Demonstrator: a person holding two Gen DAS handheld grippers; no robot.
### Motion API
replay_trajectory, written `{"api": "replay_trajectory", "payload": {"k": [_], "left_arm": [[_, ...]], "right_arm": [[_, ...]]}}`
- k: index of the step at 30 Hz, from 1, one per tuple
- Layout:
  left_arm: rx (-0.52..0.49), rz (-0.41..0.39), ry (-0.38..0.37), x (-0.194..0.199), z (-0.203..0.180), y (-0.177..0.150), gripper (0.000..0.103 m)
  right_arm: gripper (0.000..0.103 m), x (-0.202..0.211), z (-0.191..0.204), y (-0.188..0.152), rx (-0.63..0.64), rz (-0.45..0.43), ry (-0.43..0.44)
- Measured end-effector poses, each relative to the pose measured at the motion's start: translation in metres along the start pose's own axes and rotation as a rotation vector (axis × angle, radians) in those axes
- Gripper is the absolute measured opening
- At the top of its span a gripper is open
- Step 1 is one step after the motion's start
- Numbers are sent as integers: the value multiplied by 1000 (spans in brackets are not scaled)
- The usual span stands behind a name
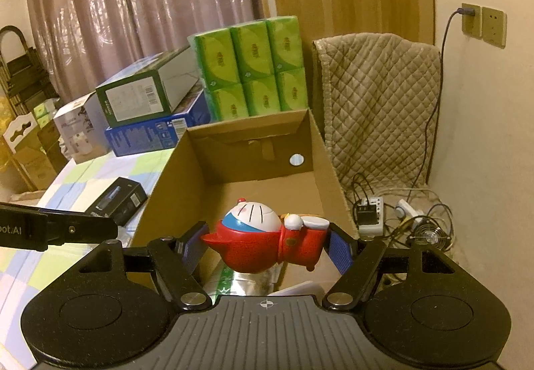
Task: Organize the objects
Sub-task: 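Lower the tea bag and figurine into the cardboard box and open both grippers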
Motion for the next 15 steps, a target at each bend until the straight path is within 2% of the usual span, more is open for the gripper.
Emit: {"api": "replay_trajectory", "payload": {"k": [5,9,12,15], "left_arm": [[-6,6,4,2,2,-3,59],[0,3,18,3,9,-3,62],[4,3,26,6,13,-6,62],[8,2,34,10,18,-11,62]], "right_arm": [[71,-5,5,0,-16,4,20],[72,-7,4,9,-59,-39,90],[75,-8,0,18,-112,-35,91],[76,-3,-1,22,-99,-48,72]]}}
Point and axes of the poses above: each gripper's, at about its wrist camera, not at the fingertips, and x roughly against the way its jaws point, z to its left, y to its top, the point moved 7 cm from there along -x, roughly the way its jaws point, and after that the axes turned 15 degrees about -x, right-handed, at the moved point
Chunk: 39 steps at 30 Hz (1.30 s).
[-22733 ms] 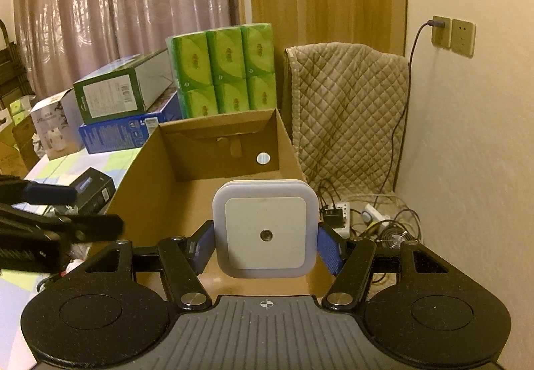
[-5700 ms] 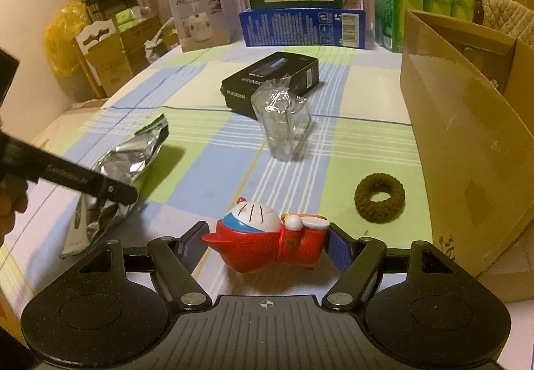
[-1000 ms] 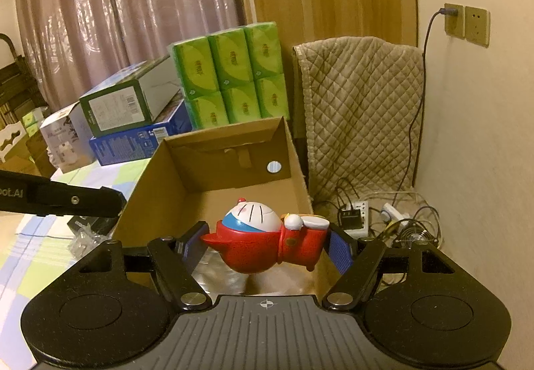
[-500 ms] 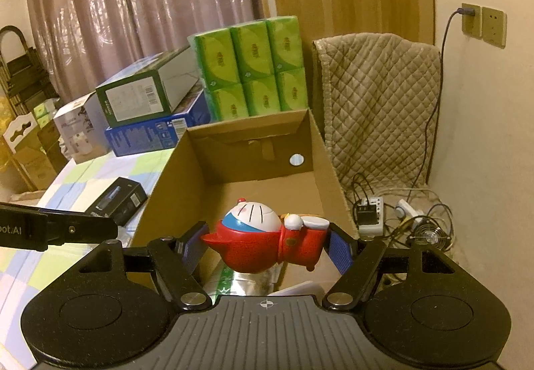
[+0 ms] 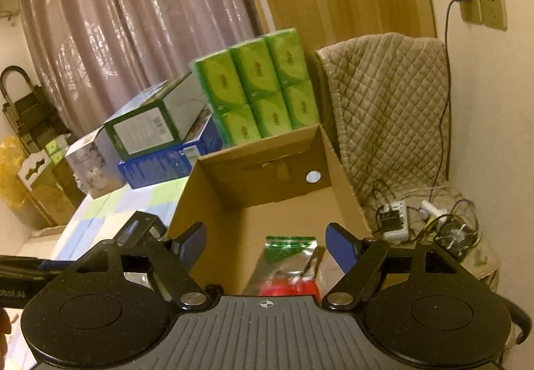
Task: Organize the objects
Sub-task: 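Lower the tea bag and figurine into the cardboard box and open both grippers, then withdraw both grippers from the box back over the table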
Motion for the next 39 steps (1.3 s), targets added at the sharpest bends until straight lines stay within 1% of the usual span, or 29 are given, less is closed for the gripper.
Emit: {"api": "replay_trajectory", "payload": {"k": [8,10,17,19,26,28,32,34,36,37,39], "left_arm": [[23,11,6,8,9,-17,63],[26,13,9,11,10,-21,68],[39,12,30,29,17,-33,68],[45,9,40,37,20,-36,72],[49,2,63,62,29,-46,78],[45,0,71,68,31,-49,83],[44,-8,88,80,39,-55,85],[42,-15,100,86,43,-58,90],[41,-22,115,92,49,-61,92],[42,-26,122,95,52,-62,95],[45,-39,140,100,59,-64,98]], "right_arm": [[77,11,3,-15,49,17,-45],[77,13,5,-21,59,29,-55],[78,23,14,-38,79,53,-64],[78,27,18,-40,87,55,-63],[78,41,30,-42,105,45,-61],[78,45,34,-42,111,42,-63],[78,49,42,-44,122,40,-62],[78,50,47,-46,127,41,-57],[79,50,52,-48,131,42,-53],[79,50,55,-50,132,45,-47],[79,51,60,-53,134,47,-36]]}}
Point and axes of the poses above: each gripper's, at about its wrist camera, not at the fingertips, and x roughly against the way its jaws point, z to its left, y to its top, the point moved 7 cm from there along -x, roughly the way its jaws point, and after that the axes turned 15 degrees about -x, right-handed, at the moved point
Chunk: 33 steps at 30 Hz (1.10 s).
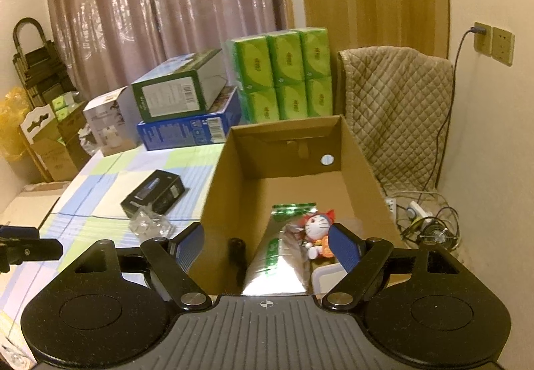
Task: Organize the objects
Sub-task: 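Withdraw both grippers from the box back over the table, then grasp the brown hair tie with the right gripper while the left gripper approaches the clear plastic shell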
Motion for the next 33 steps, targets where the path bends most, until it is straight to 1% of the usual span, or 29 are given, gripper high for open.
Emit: {"api": "replay_trajectory", "payload": {"k": [3,7,11,15,18,23,25,27,30,33], "left_arm": [[-2,-6,28,4,13,-6,102],[-6,2,71,3,32,-18,102],[19,23,98,-3,53,-35,102],[41,42,121,-9,72,-51,102],[55,54,140,-15,87,-61,102],[70,67,160,-30,108,-74,102],[64,74,164,-38,114,-79,102],[59,81,168,-47,119,-83,102],[73,90,160,-61,126,-86,102],[80,91,143,-75,128,-83,102]], "right_arm": [[79,2,12,-6,4,2,31],[79,5,32,-18,0,-11,82],[79,5,56,-34,7,-27,134],[79,-2,80,-51,16,-42,162],[79,-14,94,-68,24,-38,174],[78,-46,110,-100,59,-10,143],[75,-62,113,-112,83,7,118],[64,-78,112,-122,95,23,91],[58,-101,111,-132,122,32,41],[52,-124,109,-137,142,34,-7]]}}
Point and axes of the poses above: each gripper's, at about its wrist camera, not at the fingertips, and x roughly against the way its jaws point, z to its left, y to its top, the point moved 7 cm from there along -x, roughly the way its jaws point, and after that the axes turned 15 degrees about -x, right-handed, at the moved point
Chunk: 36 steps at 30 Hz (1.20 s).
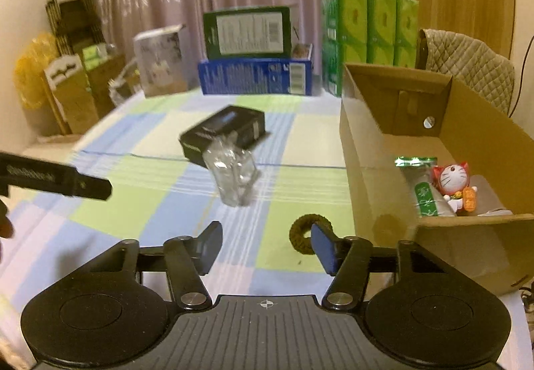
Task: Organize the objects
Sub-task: 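Grasp the brown hair tie with the right gripper while the left gripper approaches the clear plastic shell, then grasp the clear plastic packaging shell with the left gripper while the right gripper lifts the hair tie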
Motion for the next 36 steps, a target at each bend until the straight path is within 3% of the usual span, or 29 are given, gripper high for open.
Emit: {"api": "replay_trajectory", "payload": {"k": [10,16,19,24,29,34,36], "left_arm": [[-28,-32,-52,-27,-7,24,102],[-41,-16,-71,-39,-10,26,102],[-38,-14,-85,-42,-11,28,102],[-38,-9,-87,-45,-12,27,102],[-18,-4,-78,-47,-6,27,102],[4,-2,-76,-50,-1,27,102],[15,1,-74,-51,1,27,102]], "right_arm": [[44,-63,-10,-11,13,-3,-174],[36,-78,-21,-13,-15,-5,-211],[22,-80,-23,-11,-25,-10,-210],[3,-84,-16,-6,-14,3,-163],[3,-78,6,-5,14,3,-34],[3,-84,24,-18,94,81,52],[14,-83,26,-19,107,69,52]]}}
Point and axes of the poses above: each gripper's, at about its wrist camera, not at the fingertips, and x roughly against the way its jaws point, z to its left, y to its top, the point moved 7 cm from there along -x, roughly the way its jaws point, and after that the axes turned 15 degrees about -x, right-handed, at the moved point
